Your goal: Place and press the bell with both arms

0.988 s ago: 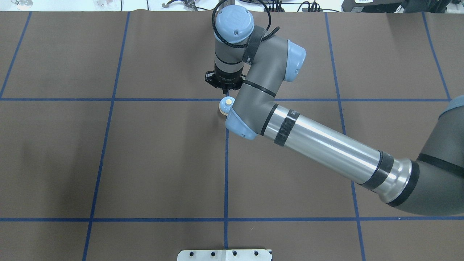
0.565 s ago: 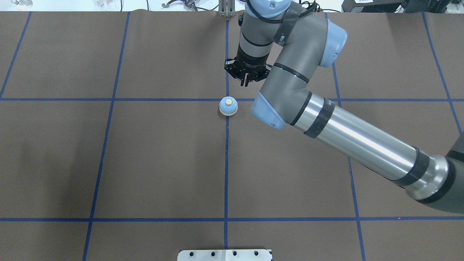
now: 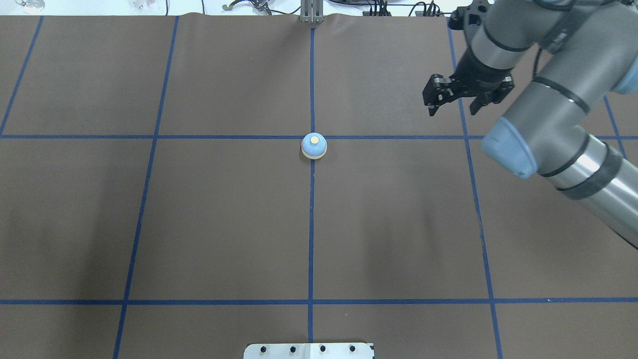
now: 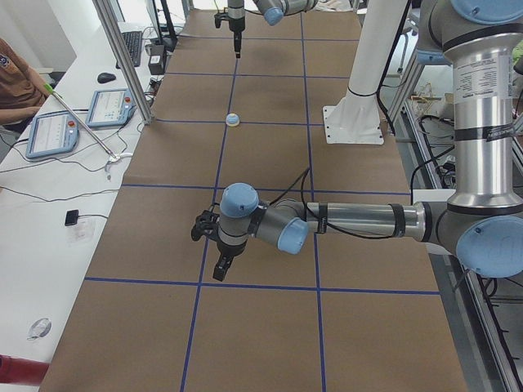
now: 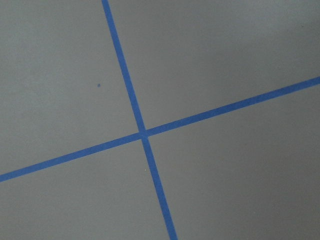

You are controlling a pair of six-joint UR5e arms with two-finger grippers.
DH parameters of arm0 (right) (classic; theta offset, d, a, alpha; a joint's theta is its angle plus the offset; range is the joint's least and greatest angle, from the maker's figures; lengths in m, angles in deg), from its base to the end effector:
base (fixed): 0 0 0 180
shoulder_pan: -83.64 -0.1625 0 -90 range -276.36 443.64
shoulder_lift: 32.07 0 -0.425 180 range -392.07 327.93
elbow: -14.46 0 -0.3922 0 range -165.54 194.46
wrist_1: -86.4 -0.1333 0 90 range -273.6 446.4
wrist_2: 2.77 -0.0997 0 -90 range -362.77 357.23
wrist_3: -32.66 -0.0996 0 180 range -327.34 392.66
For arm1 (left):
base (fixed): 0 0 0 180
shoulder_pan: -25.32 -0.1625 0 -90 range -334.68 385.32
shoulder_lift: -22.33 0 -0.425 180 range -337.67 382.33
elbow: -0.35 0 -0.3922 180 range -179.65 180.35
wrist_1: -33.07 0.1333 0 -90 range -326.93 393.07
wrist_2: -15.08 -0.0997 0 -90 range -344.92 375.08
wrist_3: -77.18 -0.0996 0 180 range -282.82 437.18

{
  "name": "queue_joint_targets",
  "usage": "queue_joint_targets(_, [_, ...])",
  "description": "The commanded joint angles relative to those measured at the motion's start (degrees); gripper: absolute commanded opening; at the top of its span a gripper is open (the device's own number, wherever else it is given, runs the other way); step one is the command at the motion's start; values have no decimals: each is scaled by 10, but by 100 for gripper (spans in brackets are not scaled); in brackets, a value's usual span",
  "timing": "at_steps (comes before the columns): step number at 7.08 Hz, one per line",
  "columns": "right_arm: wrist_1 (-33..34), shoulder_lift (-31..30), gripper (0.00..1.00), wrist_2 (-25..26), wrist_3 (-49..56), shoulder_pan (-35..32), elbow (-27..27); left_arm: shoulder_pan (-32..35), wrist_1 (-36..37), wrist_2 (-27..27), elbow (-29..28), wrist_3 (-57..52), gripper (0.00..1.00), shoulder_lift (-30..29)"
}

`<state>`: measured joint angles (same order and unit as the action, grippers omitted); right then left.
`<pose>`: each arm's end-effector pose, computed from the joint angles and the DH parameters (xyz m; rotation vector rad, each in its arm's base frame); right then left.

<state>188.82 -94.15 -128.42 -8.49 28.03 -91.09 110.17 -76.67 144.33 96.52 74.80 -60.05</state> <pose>-0.2829 -0.5465 0.2861 0.0427 -0.7997 -0.0569 -0.0292 -0.4591 0.6356 0.2906 0.6876 0.2346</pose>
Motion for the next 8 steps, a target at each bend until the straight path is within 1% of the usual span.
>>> queue_joint_targets(1, [1,-135,100,-28,208,-99,-47,87,92,18,6,-124,100,4])
queue_joint_targets(2, [3,-180,100,-26,329,-147,-38,107,149,16,39,-129,100,1])
queue_joint_targets(3, [1,-215,100,-28,412,-199,-26,106,216,12,81,-128,100,2])
queue_joint_targets(4, [-1,-253,100,-28,467,-236,-18,106,233,9,86,-127,100,3])
queue_joint_targets(5, [-3,-265,100,-28,469,-241,-13,106,233,10,87,-127,100,5])
queue_joint_targets(6, [-4,-262,100,-27,470,-241,9,106,233,10,87,-127,100,6])
queue_joint_targets(7, [-4,-272,100,-30,475,-285,13,106,233,9,86,-127,100,6])
queue_joint_targets(8, [-4,-287,100,-33,476,-306,26,106,233,10,86,-127,100,6])
